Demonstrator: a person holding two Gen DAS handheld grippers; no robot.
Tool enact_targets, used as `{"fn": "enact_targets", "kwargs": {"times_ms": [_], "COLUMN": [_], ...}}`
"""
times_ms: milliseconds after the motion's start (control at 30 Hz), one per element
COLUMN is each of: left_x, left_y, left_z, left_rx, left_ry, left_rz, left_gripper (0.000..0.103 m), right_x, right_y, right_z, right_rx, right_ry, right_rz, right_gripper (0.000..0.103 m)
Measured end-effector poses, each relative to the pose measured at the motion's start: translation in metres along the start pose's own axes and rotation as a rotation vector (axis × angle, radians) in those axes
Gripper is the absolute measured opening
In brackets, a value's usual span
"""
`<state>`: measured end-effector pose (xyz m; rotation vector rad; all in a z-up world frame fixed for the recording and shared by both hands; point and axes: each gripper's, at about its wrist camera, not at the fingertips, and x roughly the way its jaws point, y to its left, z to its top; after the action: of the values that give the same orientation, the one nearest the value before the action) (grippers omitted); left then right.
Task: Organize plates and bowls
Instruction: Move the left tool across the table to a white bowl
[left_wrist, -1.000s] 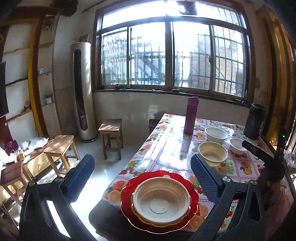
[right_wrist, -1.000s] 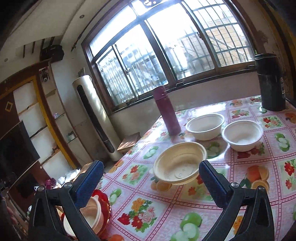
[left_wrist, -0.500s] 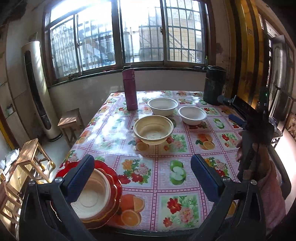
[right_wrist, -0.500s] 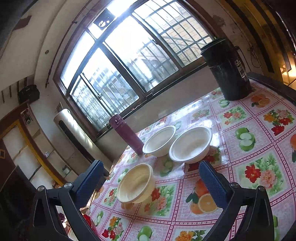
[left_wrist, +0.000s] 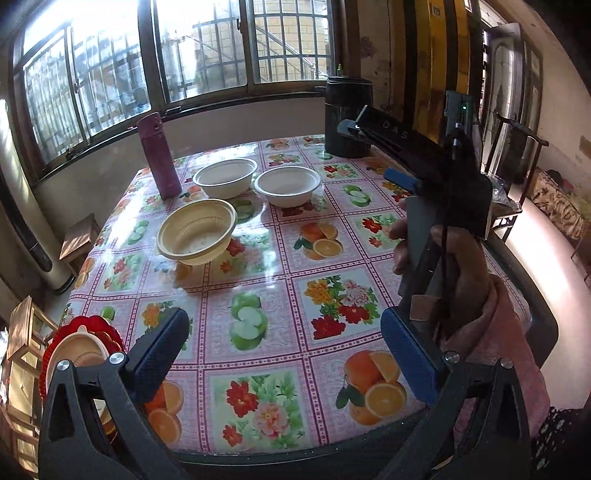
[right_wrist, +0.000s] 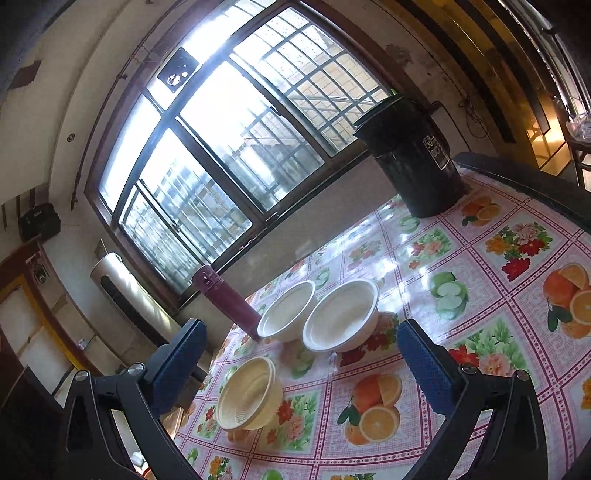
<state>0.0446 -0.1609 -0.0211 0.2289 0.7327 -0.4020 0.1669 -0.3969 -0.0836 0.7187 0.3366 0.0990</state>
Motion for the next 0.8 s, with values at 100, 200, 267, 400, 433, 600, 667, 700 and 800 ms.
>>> {"fn": "enact_targets", "kwargs": {"times_ms": [100,200,267,400,433,600,667,700,800], "left_x": [0.004,0.008,0.011,0.019,0.021,0.036,0.039,0.040,0.043], "left_y": [-0.012,-0.016,-0.017,-0.017,-0.019,-0.016,-0.004,0.003,0.030], "left_z": [0.000,-0.001,0.000,0.004,0.005,0.014,0.022,0.027,0.045], "left_rx": [0.013,0.010,0.001,-0.023,-0.022,-0.021,-0.051,-0.059,-0.046], "left_ry": [0.027,0.055,0.075,0.098,0.102,0.132,0.142,0.141,0.139], "left_rz": [-0.029,-0.048,-0.061,-0.086,-0.090,-0.129,-0.150,-0.152,-0.113], "left_gripper": [0.103,0.103,0.103,0.103,0.103,0.103,0.103,0.103,0.103], "right_x": [0.002,0.002,0.004,0.007,0.006,0.007,0.007,0.008,0.010], "right_y": [-0.004,-0.005,-0.006,-0.010,-0.011,-0.012,-0.011,-0.010,-0.010], "right_z": [0.001,0.001,0.000,0.000,0.000,0.000,-0.001,-0.002,-0.003], "right_rx": [0.019,0.021,0.018,0.030,0.033,0.048,0.037,0.034,0.031], "right_ry": [0.008,0.007,0.014,0.026,0.025,0.035,0.034,0.038,0.055], "right_rz": [-0.002,-0.005,-0.014,-0.017,-0.017,-0.010,-0.012,-0.014,-0.015], "right_gripper": [0.103,0.103,0.103,0.103,0.103,0.103,0.103,0.103,0.103]}}
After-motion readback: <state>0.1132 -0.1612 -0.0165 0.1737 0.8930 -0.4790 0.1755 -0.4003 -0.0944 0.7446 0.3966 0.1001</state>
